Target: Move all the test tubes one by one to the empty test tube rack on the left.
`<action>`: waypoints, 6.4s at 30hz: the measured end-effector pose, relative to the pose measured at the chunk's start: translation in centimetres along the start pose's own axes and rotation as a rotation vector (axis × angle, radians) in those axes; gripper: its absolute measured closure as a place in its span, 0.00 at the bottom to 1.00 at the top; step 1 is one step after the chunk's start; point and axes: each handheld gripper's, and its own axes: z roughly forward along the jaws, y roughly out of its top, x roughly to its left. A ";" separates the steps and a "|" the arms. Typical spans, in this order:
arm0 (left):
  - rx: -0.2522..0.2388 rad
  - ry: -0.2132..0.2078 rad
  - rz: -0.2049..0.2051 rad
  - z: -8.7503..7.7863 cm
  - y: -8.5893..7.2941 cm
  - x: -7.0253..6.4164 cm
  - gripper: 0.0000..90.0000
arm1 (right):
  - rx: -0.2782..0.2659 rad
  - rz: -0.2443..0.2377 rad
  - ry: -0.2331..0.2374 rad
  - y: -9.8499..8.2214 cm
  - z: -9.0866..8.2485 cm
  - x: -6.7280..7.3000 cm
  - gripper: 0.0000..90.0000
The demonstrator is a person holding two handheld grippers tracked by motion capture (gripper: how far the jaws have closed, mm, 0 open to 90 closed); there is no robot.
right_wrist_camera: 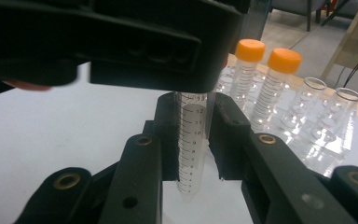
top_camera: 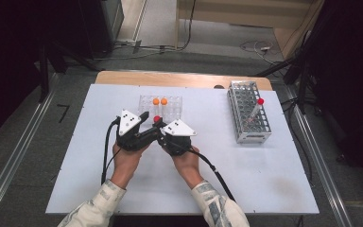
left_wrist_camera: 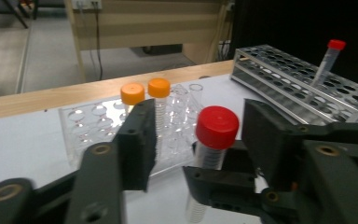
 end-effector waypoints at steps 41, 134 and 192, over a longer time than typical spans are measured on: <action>-0.019 0.025 -0.009 -0.4 0.0 0.6 0.78 | 0.122 0.032 -0.049 0.6 -1.7 -2.6 0.28; -0.027 0.202 -0.041 5.3 5.7 4.4 0.78 | 0.110 0.130 -0.214 -4.3 -11.7 -12.9 0.17; 0.032 0.215 -0.053 6.6 2.0 4.5 0.72 | 0.113 0.117 -0.231 -4.5 -11.8 -12.9 0.18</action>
